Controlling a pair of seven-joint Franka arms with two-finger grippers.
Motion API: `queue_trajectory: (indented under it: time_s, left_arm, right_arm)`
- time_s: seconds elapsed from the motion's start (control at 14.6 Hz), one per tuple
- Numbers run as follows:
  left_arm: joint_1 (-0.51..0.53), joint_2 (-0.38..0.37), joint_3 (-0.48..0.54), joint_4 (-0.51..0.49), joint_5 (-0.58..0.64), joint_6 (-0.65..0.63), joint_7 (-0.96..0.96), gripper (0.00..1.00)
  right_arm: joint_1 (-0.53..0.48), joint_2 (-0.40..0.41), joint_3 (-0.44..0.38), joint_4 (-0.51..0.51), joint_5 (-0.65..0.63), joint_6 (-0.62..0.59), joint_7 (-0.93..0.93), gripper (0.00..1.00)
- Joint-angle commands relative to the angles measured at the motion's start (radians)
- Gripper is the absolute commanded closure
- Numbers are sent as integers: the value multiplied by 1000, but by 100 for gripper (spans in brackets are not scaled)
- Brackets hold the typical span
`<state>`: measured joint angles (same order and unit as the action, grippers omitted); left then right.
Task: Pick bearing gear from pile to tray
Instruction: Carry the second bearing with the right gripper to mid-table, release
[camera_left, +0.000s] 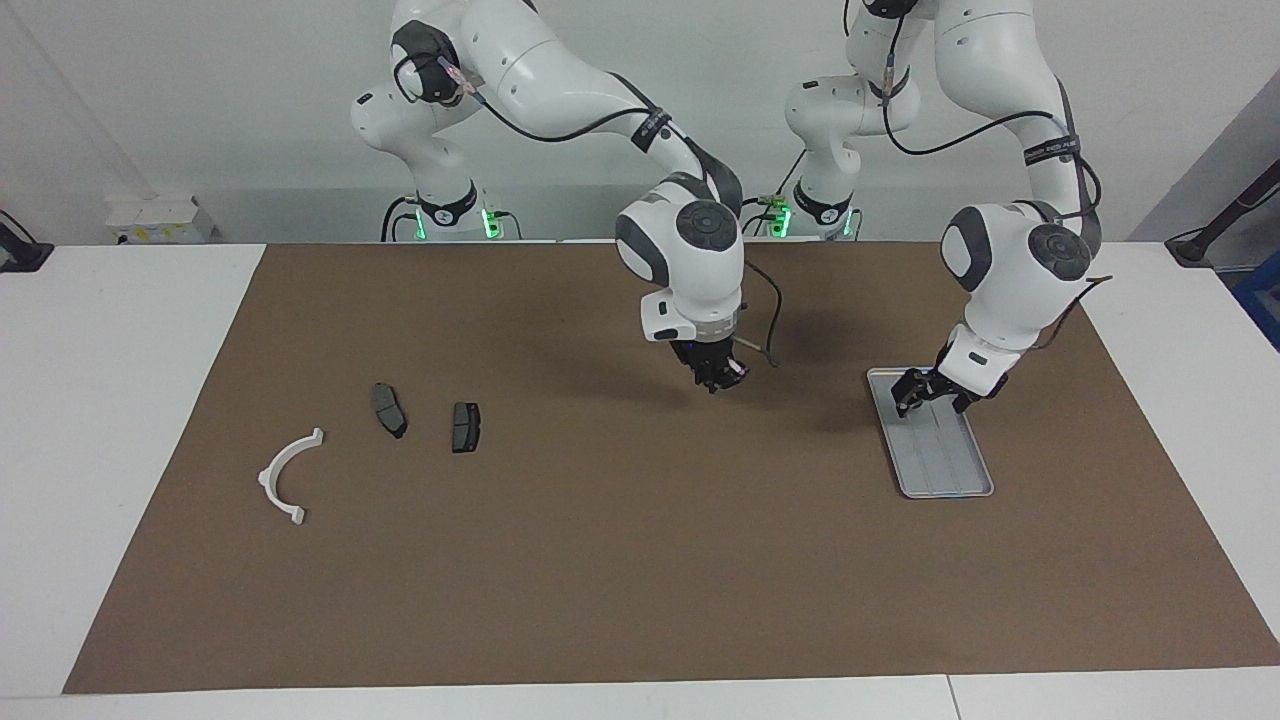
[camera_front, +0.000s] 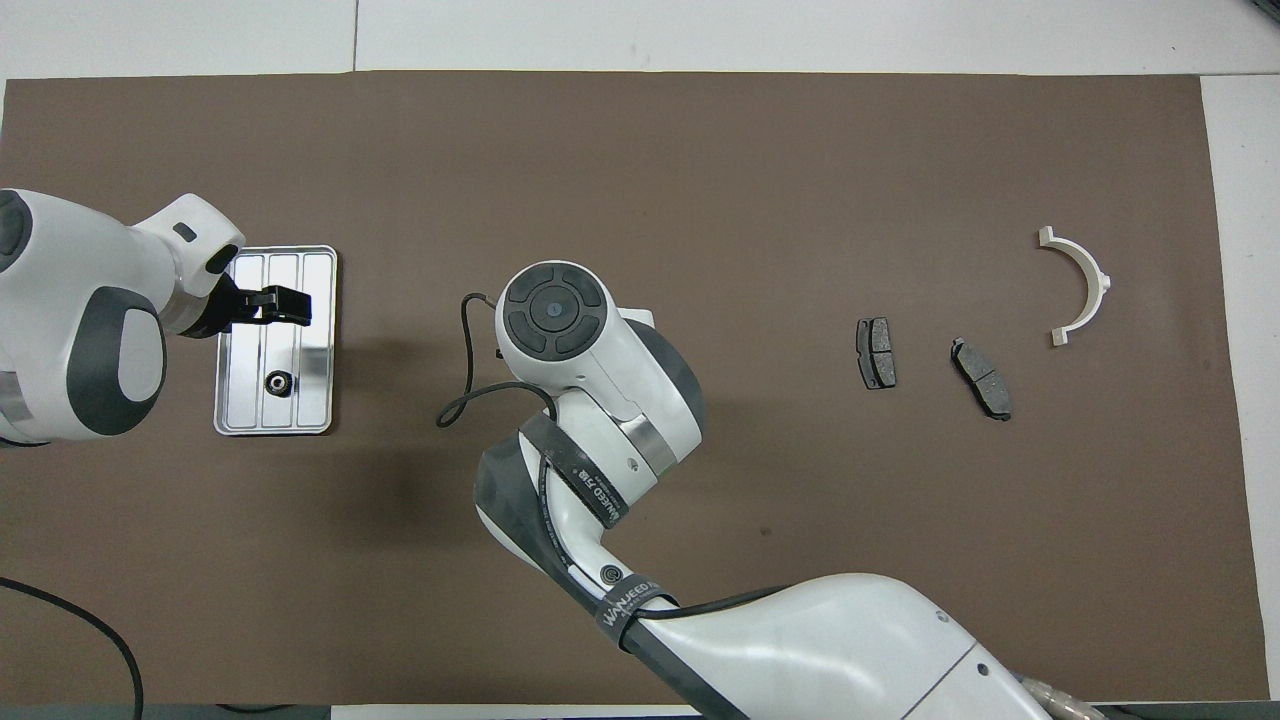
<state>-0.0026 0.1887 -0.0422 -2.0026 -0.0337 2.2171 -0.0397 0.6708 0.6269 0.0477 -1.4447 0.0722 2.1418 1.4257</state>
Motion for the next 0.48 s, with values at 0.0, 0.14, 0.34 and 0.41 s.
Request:
queue_trajectory:
  time_s: [0.0, 0.14, 0.34, 0.41]
  left_arm:
    - [-28, -12, 10, -2, -12, 6, -89, 0]
    - [-46, -12, 10, -4, -14, 1, -123, 0]
    - [-57, -14, 10, -7, -14, 4, -158, 0]
    - [-57, -14, 10, -7, -14, 4, -161, 0]
  right_arm:
    - [-11, 31, 0, -11, -26, 73, 15, 100]
    - [-7, 43, 0, -57, -32, 162, 15, 100]
    - [-5, 48, -2, -74, -46, 178, 15, 100]
    - [-11, 48, -2, -65, -46, 147, 15, 100]
